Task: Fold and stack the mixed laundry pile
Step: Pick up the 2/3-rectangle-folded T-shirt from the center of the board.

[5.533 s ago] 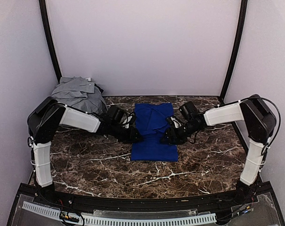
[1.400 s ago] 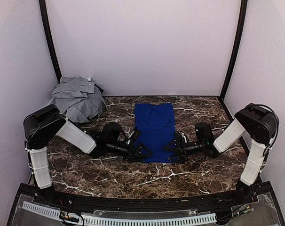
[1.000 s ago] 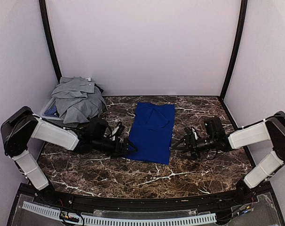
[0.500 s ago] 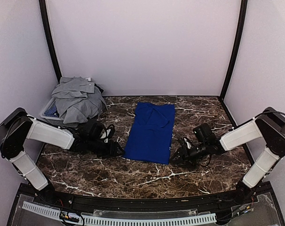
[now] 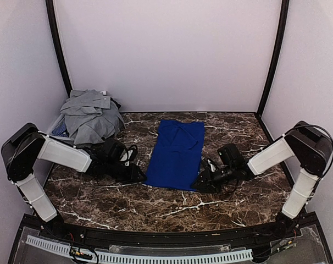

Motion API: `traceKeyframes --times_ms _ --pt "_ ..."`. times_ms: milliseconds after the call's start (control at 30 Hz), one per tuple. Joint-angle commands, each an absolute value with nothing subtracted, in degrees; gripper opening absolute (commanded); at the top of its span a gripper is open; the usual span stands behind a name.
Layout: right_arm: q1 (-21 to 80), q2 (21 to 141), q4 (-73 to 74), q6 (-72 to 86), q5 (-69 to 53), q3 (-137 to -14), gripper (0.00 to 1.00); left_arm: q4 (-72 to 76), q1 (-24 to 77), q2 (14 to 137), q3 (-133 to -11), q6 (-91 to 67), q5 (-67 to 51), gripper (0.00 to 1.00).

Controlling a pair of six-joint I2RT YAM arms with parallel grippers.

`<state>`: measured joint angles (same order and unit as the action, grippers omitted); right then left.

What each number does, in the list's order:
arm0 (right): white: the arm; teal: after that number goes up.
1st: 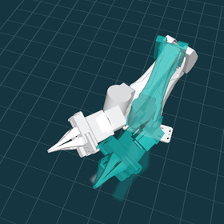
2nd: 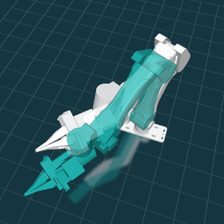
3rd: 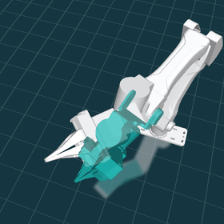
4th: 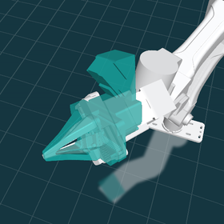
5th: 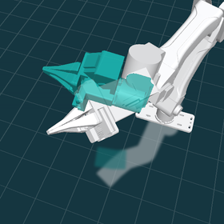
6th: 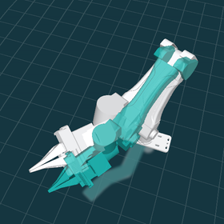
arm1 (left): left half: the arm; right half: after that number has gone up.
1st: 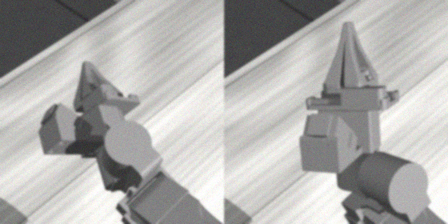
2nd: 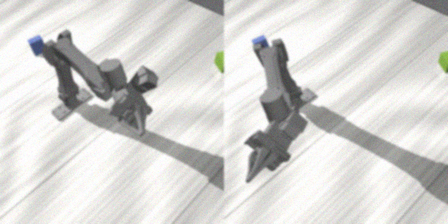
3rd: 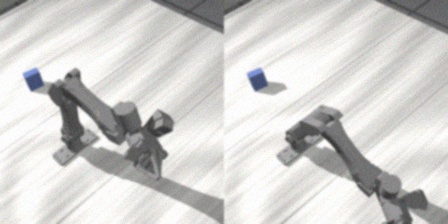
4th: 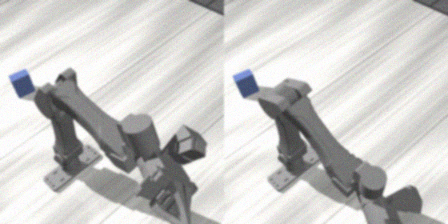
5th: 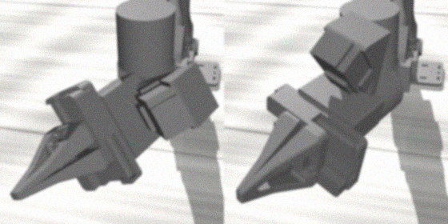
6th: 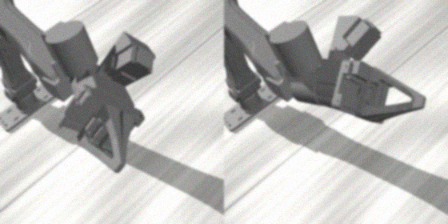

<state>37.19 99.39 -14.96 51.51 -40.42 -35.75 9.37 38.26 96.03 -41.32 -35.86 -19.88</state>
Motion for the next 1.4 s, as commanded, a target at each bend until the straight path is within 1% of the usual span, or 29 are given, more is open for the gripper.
traceKeyframes --times_ms 0,33,167,233,300,367,400,467,533,633,667,967,1367 --pt "38.04 102.71 -13.72 52.24 -35.86 -34.97 0.27 6.26 38.28 98.85 -41.18 -33.92 -20.94 0.36" --pt "38.1 102.81 -13.89 52.36 -35.94 -34.89 0.25 6.44 38.3 99.18 -41.17 -33.88 -21.24 0.35" --pt "38.14 102.38 -13.82 52.56 -35.88 -34.55 0.23 5.97 38.6 98.99 -40.8 -33.59 -21.88 0.31" --pt "38.23 102.27 -13.8 52.54 -35.94 -34.55 0.19 5.72 38.88 98.81 -40.44 -33.58 -21.88 0.29" --pt "38.38 102.5 -13.8 52.49 -36.1 -34.8 0.17 5.92 39.13 99.02 -40.07 -33.84 -21.88 0.27" --pt "38.56 103.05 -13.8 52.37 -36.21 -35.14 0.12 6.16 39.5 99.58 -39.91 -33.98 -22.07 0.24" --pt "38.65 103.28 -13.83 52.37 -36.28 -35.2 0.07 6.31 39.74 99.71 -39.97 -34.05 -22.13 0.23" --pt "38.82 103.53 -14.05 52.35 -36.67 -35.41 0.0 6.74 40.33 99.95 -39.99 -34.3 -22.21 0.19" --pt "38.92 103.4 -13.8 52.21 -36.66 -35.59 0.0 7.18 40.94 100.04 -40.03 -34.62 -22.4 0.14" --pt "39.0 102.3 -13.42 52.05 -36.58 -35.46 0.0 7.29 41.69 99.72 -40.22 -34.78 -22.76 0.02" --pt "39.01 101.67 -13.06 51.91 -36.49 -35.3 0.0 7.25 41.81 99.22 -40.14 -34.84 -22.85 0.0" --pt "39.7 91.59 -7.38 50.01 -34.38 -33.17 0.0 6.32 44.0 93.76 -37.58 -36.15 -23.29 0.0" --pt "42.95 79.52 -2.79 52.25 -33.66 -28.15 0.0 3.99 49.45 86.29 -34.49 -39.47 -23.84 0.0"
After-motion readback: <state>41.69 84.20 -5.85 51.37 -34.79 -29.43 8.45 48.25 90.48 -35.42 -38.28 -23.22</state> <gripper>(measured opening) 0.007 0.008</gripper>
